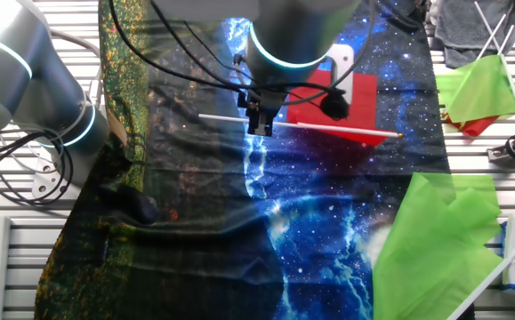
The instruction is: Wave the flag
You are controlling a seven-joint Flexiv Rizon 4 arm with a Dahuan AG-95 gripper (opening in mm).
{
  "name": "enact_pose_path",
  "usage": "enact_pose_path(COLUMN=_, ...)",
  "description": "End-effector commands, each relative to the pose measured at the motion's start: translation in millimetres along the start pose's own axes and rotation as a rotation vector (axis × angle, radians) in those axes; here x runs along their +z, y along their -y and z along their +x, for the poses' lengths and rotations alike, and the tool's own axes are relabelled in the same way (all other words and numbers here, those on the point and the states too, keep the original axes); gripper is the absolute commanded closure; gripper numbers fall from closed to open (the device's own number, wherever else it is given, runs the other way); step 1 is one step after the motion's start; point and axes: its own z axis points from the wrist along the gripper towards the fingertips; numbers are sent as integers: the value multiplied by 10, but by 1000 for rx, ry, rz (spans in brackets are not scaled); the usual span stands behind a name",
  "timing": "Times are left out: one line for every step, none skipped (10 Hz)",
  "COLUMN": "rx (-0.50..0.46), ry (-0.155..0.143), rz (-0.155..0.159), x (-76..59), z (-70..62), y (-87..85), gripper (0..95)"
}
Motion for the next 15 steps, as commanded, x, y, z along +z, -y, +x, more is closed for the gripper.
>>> enact_pose_path(rx=-4, ry=20, rz=-8, x=-9, z=4, y=-3, gripper=950)
enact_pose_path(rx=-11, ry=19, rz=-9, x=-9, z=4, y=-3, gripper=950)
enact_pose_path(rx=-24, ry=22, rz=-12, x=-9, z=4, y=-3, gripper=950)
enact_pose_path(rx=-26, ry=14, rz=-20, x=-9, z=4, y=-3, gripper=950)
enact_pose_path(rx=-31, ry=8, rz=-23, x=-9, z=4, y=-3, gripper=950)
enact_pose_path(rx=-44, ry=4, rz=-22, x=-9, z=4, y=-3, gripper=950)
enact_pose_path(rx=-60, ry=-7, rz=-20, x=-9, z=4, y=-3, gripper=950)
enact_pose_path(rx=-65, ry=-16, rz=-19, x=-9, z=4, y=-3, gripper=950)
enact_pose_path(rx=-68, ry=-17, rz=-20, x=-9, z=4, y=-3, gripper=950)
enact_pose_path(rx=-63, ry=-20, rz=-16, x=-45, z=-1, y=3, gripper=950)
enact_pose_path(rx=-64, ry=-17, rz=-6, x=-30, z=-6, y=8, gripper=950)
enact_pose_path(rx=-67, ry=-10, rz=-13, x=-30, z=-6, y=8, gripper=950)
enact_pose_path(rx=-69, ry=-10, rz=-24, x=-30, z=-6, y=8, gripper=950)
enact_pose_path(rx=-65, ry=-21, rz=-24, x=-117, z=-15, y=-10, gripper=950)
enact_pose_path(rx=-66, ry=-30, rz=-32, x=-263, z=-10, y=-26, gripper=950)
